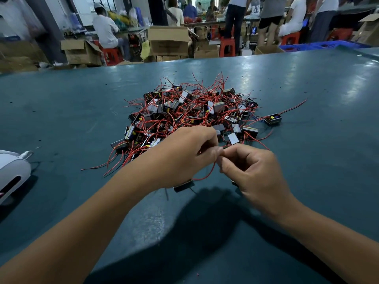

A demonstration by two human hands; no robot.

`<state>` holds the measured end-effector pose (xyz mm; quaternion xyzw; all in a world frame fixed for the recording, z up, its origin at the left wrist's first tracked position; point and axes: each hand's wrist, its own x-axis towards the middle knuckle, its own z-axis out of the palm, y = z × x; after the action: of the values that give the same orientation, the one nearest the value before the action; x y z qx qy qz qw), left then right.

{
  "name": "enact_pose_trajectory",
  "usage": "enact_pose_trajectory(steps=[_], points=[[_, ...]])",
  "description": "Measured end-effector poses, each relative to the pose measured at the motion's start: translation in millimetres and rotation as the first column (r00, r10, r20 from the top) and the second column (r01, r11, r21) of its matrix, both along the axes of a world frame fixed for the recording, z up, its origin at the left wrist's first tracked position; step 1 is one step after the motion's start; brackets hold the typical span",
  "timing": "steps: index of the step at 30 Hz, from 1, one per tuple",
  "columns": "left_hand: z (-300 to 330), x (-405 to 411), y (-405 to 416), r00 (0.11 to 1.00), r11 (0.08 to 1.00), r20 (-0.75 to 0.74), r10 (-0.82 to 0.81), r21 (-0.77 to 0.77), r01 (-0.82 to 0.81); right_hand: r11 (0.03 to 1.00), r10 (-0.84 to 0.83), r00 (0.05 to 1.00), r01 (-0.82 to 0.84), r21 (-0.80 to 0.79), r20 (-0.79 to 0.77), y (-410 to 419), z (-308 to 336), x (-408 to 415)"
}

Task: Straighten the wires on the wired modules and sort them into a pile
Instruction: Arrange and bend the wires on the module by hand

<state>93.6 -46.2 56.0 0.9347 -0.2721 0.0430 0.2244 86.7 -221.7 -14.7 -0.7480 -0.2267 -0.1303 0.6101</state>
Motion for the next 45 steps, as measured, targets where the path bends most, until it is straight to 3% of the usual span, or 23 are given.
enact_pose_trajectory(steps=[4, 6, 9, 10, 12, 15, 25, 38, 45], points=[[2.3, 3.5, 0.8, 0.994, 0.998, -0.107, 0.021, -0.053, -0.026, 0.998, -0.014, 0.996, 0.020, -0.064, 0.088, -2.4, 0.1, -1.2], [-0.9, 4.5, -0.9, 0.964, 0.983, -0.258, 0.063, -0.152, -0.104, 0.991, -0.031, 0.987, 0.051, -0.124, 0.155, -2.5, 0.6, -2.0], [-6.6, 4.2, -5.2, 0.817, 0.887, -0.571, 0.079, -0.333, -0.319, 0.978, -0.034, 0.966, 0.085, -0.189, 0.258, -2.6, 2.6, -2.9], [-7.2, 4.6, -3.8, 0.794, 0.862, -0.606, 0.051, -0.374, -0.341, 0.977, -0.029, 0.963, 0.083, -0.195, 0.268, -2.9, 3.3, -2.5], [-7.9, 5.9, 4.7, 0.868, 0.883, -0.497, -0.006, -0.410, -0.229, 0.977, -0.022, 0.964, 0.077, -0.200, 0.265, -4.3, 4.1, -0.6], [-9.7, 7.3, 20.6, 0.981, 0.942, -0.148, -0.128, -0.327, 0.074, 0.977, -0.014, 0.964, 0.070, -0.203, 0.265, -7.4, 3.5, 2.8], [-27.2, 9.9, 25.9, 0.944, 0.923, 0.258, -0.204, -0.271, 0.274, 0.979, 0.024, 0.968, 0.028, -0.202, 0.251, -7.6, 0.2, 5.7], [-25.6, 9.1, 27.0, 0.919, 0.935, 0.314, -0.240, -0.182, 0.306, 0.964, 0.081, 0.949, 0.002, -0.265, 0.304, -9.1, 0.6, 4.1], [-25.5, 6.6, 26.1, 0.953, 0.945, 0.190, -0.238, -0.180, 0.272, 0.922, 0.080, 0.895, 0.100, -0.374, 0.438, -11.4, 2.0, 3.9]])
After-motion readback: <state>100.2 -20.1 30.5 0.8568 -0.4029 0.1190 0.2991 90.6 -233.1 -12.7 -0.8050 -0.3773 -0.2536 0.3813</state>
